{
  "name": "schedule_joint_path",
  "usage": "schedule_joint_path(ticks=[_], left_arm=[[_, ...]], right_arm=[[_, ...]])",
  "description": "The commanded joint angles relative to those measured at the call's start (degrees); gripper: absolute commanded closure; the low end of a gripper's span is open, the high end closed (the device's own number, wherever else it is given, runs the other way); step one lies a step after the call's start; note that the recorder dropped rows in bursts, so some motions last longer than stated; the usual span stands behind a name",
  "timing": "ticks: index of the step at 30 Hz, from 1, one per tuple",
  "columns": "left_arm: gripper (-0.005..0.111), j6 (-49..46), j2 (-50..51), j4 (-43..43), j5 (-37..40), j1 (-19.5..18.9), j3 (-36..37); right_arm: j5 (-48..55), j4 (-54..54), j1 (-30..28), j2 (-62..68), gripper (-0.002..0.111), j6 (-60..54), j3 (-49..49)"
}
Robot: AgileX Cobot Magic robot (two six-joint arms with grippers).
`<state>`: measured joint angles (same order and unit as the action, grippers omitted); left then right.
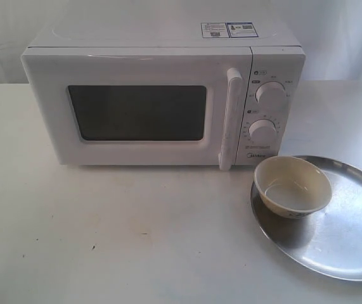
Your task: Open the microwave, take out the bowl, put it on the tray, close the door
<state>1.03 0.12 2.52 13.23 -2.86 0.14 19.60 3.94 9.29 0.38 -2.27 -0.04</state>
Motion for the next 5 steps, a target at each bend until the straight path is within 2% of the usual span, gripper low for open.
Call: schedule_joint_path(ticks=[1, 5], left_arm=[[0.107, 0.2, -0.1, -0.3, 0.1, 0.2, -0.1], [0.107, 0.2, -0.1, -0.3, 0.1, 0.2, -0.1]], right_arm=[[0.0, 0.4, -0.3, -0.4, 0.108, 0.1, 0.0], [0.0, 0.4, -0.3, -0.4, 0.108, 0.1, 0.0]])
